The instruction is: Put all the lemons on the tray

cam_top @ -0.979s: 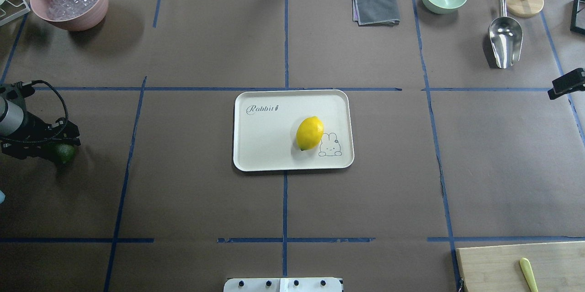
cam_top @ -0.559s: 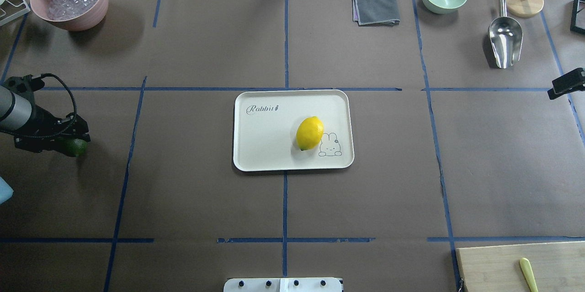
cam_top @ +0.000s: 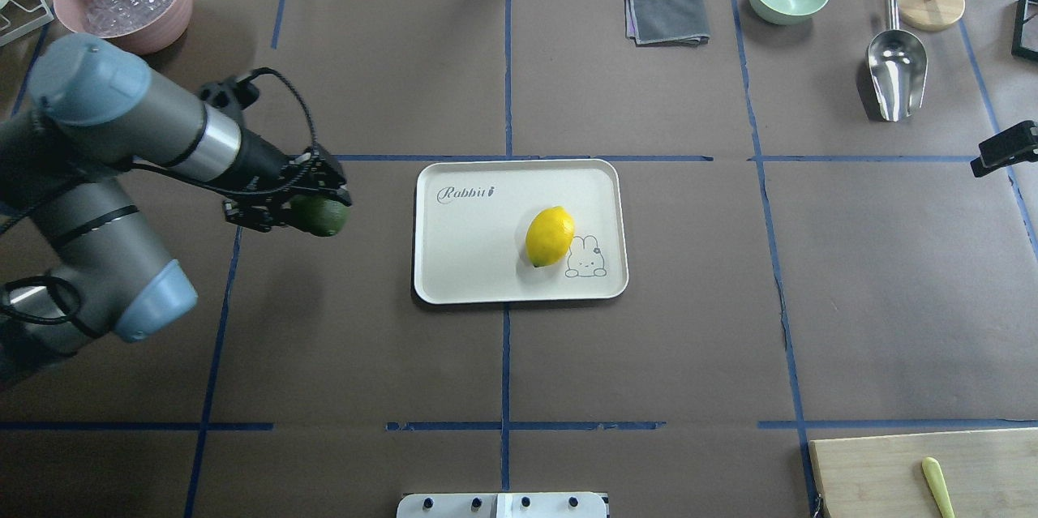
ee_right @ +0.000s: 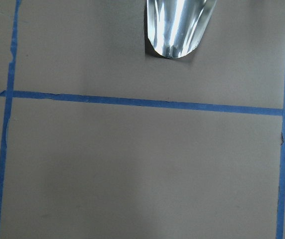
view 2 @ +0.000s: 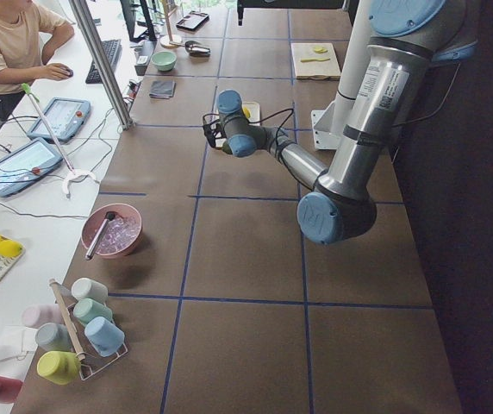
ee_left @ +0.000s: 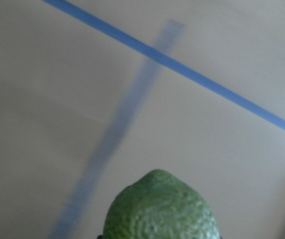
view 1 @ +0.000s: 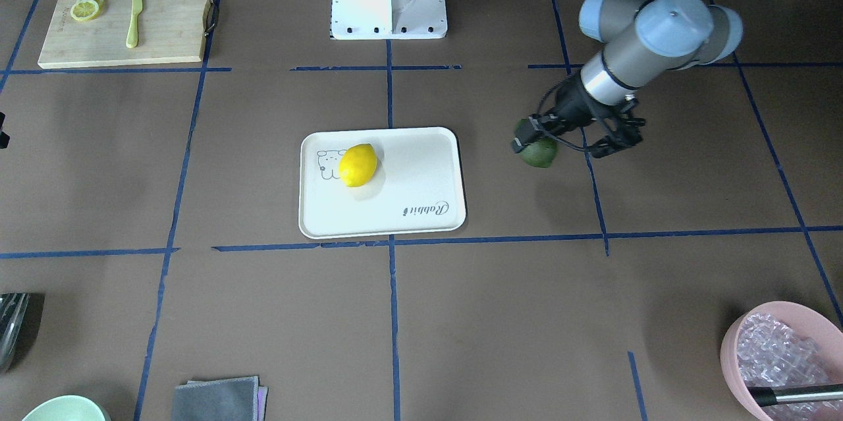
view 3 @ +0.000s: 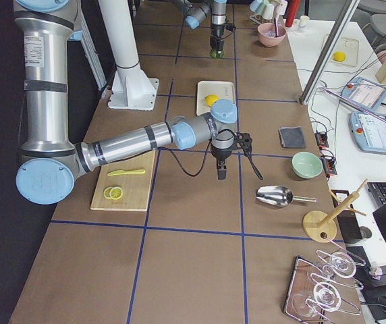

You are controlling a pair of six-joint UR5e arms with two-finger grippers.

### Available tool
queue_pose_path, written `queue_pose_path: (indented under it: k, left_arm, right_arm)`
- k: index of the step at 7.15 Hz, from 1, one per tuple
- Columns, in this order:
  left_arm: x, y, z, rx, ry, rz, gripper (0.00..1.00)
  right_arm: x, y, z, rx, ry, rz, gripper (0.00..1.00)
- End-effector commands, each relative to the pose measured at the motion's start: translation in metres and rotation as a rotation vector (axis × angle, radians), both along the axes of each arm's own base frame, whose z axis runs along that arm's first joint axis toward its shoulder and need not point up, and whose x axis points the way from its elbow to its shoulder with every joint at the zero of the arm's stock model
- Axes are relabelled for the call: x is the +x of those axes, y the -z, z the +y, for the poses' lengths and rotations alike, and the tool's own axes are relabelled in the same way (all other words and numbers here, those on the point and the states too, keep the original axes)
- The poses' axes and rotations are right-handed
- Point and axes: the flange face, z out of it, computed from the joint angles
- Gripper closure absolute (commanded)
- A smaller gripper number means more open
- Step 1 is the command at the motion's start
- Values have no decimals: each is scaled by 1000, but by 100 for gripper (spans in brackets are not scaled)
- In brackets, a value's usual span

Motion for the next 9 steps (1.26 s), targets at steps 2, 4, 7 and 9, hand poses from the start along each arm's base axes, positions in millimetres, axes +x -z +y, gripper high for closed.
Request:
queue_pose_path:
  k: [2,4,7,9]
  left_arm:
    - [118,77,-20,60,70,-14,90]
    - [135,63,-17,64,50,-43,80]
    - [165,71,6,100,62,-53,66]
    - [166,69,7,99,61,-56,34]
  right_arm:
    - [0,0,1,-2,2,-5,1]
    - [0,-1,3,-7,2,-7,1]
    - [0,-3,3,-11,1,-6,1]
    - [0,-3,3,-13,2,-7,1]
